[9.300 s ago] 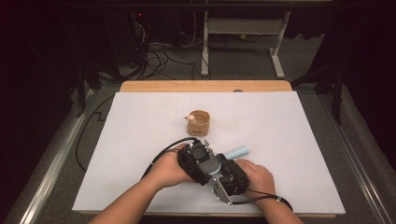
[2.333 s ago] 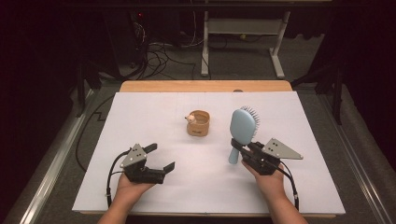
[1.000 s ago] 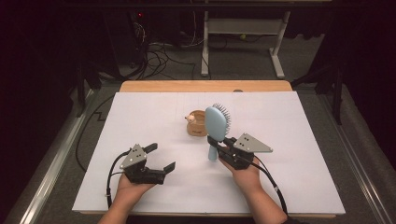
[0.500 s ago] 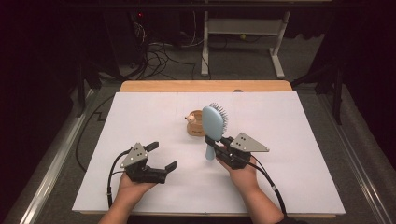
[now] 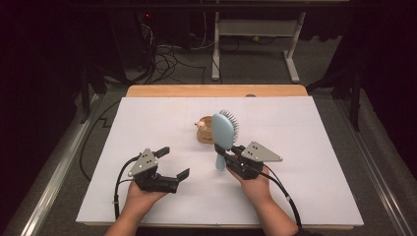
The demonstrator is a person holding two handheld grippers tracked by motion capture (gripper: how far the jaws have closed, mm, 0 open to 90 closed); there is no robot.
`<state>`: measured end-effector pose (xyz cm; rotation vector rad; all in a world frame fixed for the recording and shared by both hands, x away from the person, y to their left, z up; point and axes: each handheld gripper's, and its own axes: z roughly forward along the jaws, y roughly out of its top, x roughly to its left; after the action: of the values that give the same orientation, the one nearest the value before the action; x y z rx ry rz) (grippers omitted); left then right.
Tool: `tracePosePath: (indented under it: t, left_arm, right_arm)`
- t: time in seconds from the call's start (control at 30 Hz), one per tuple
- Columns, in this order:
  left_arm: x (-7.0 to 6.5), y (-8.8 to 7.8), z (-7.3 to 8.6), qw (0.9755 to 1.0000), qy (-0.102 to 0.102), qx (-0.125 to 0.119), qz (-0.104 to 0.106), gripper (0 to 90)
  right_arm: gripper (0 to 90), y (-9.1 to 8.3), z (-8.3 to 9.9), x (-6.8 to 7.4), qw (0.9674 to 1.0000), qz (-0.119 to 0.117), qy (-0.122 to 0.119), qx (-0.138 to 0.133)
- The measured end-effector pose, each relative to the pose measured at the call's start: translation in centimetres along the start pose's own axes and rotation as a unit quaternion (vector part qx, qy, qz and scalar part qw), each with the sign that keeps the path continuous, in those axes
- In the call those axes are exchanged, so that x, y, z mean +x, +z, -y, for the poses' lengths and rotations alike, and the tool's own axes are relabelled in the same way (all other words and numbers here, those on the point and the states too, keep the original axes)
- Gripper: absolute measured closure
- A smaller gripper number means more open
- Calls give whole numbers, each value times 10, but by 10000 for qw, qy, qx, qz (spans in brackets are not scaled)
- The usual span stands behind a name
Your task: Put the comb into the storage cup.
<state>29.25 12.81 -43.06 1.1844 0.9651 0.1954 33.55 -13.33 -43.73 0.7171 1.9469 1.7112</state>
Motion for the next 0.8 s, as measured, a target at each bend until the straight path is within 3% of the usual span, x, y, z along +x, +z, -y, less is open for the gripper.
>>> tracePosePath:
  t: [0.37,0.8]
  left_arm:
    - [-4,5,0,10000,74,44,-28,3]
    - [-12,10,-6,9999,66,4,97,3]
  right_arm:
    - [784,0,1,4,9999,-110,35,-17]
    - [784,0,1,2,10000,-11,53,-4]
